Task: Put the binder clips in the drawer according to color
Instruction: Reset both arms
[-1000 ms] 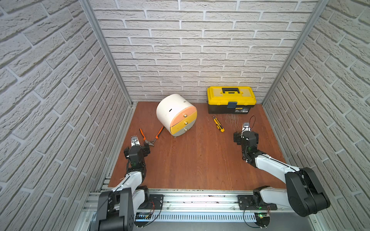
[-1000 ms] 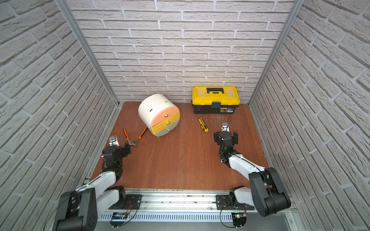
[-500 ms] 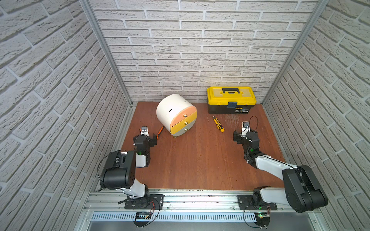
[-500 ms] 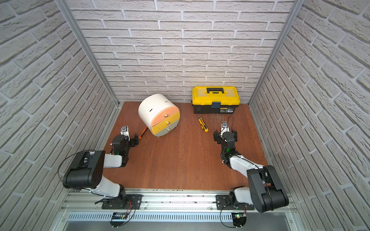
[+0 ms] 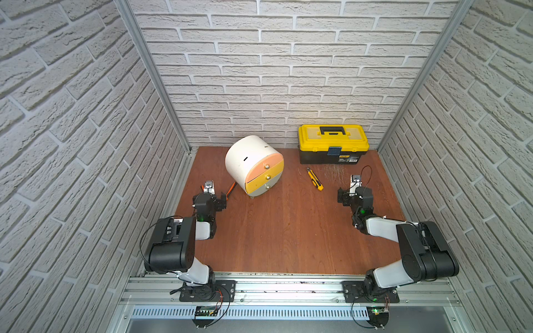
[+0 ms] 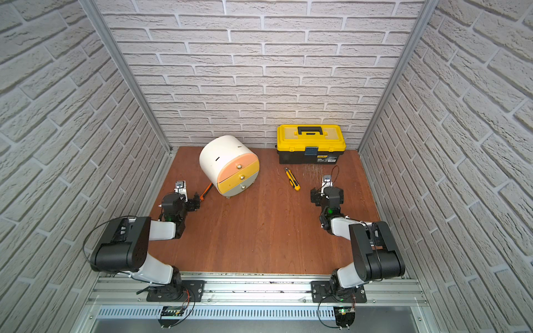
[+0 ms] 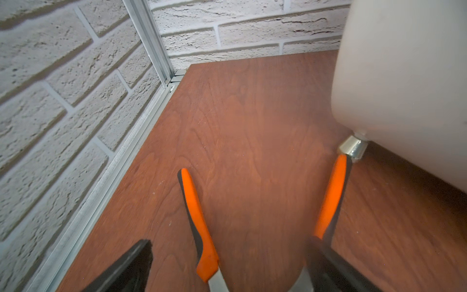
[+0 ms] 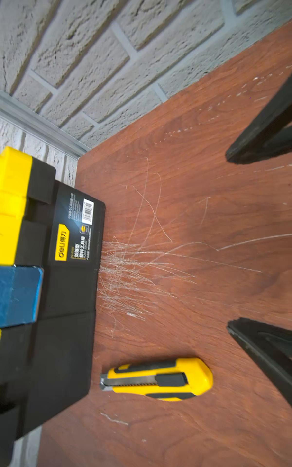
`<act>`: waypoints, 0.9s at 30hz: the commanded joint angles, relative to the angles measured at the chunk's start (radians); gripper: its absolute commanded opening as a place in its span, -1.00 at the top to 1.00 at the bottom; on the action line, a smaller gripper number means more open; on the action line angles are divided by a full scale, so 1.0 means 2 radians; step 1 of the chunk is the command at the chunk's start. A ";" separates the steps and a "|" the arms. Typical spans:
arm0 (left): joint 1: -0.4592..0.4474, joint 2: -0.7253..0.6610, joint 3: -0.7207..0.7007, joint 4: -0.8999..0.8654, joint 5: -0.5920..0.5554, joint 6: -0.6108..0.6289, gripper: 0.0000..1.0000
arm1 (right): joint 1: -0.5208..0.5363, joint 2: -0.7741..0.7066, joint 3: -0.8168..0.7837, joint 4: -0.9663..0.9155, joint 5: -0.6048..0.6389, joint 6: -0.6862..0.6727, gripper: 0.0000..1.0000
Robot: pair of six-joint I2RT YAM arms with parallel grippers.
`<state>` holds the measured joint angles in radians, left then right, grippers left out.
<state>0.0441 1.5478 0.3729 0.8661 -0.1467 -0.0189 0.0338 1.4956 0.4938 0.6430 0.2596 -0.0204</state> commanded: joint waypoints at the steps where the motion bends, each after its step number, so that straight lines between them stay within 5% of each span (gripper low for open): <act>1: 0.005 0.002 0.009 0.006 0.010 -0.001 -0.97 | 0.000 0.002 0.005 -0.002 -0.015 0.011 -0.98; 10: 0.007 0.002 0.009 0.004 0.012 -0.003 -0.97 | 0.001 0.009 0.040 -0.055 -0.030 0.003 -0.98; 13: 0.007 0.002 0.009 0.003 0.012 -0.003 -0.97 | 0.001 0.069 0.148 -0.195 -0.029 0.005 -0.98; 15: 0.008 0.002 0.010 0.003 0.013 -0.003 -0.97 | 0.002 0.160 0.290 -0.423 -0.059 0.052 -1.00; 18: 0.007 0.002 0.010 0.002 0.013 -0.003 -0.97 | -0.005 0.305 0.449 -0.557 -0.223 -0.004 -1.00; 21: 0.008 0.002 0.011 0.002 0.015 -0.004 -0.97 | -0.044 0.210 0.326 -0.421 -0.318 0.011 -1.00; 27: 0.009 0.002 0.011 0.001 0.016 -0.004 -0.97 | -0.044 0.126 0.236 -0.329 -0.246 0.035 -1.00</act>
<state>0.0521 1.5478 0.3752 0.8474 -0.1276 -0.0200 -0.0662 1.7782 0.9859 -0.0666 -0.2070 0.0219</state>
